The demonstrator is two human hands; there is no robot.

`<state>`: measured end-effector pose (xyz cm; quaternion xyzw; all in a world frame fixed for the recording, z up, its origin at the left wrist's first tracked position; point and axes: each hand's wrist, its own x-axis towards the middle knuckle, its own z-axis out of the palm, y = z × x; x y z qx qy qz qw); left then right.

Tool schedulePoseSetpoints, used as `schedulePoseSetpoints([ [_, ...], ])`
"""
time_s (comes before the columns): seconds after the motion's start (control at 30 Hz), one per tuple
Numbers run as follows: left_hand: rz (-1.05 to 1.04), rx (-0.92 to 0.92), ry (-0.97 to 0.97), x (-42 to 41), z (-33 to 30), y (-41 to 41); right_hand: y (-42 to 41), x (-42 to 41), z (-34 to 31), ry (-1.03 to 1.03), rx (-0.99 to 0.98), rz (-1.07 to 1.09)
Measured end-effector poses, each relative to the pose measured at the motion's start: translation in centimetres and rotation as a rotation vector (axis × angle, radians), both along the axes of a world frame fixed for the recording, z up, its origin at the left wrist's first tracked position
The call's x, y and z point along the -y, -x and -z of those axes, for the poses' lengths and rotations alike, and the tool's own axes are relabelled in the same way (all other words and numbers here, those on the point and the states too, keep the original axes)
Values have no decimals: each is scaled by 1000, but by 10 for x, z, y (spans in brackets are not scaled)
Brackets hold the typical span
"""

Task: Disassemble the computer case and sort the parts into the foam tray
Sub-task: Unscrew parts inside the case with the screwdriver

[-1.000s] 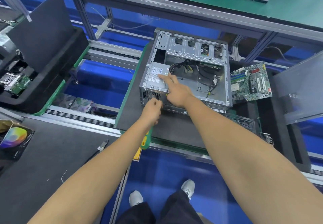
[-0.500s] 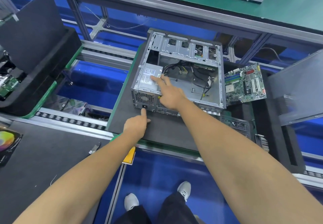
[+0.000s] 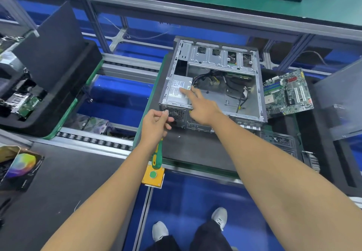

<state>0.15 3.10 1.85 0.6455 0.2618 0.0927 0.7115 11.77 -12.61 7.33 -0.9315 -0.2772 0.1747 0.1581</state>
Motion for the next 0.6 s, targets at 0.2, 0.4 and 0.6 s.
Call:
schedulePoseSetpoints([
  [0.2, -15, -31, -4, -1, -9, -11, 0, 0, 0, -10, -7, 2],
  [0.4, -5, -53, -40, -1, -9, -16, 0, -1, 1, -17, 10, 2],
  [0.6, -4, -24, -42, 1, -7, -15, -2, -2, 4, -31, 23, -3],
])
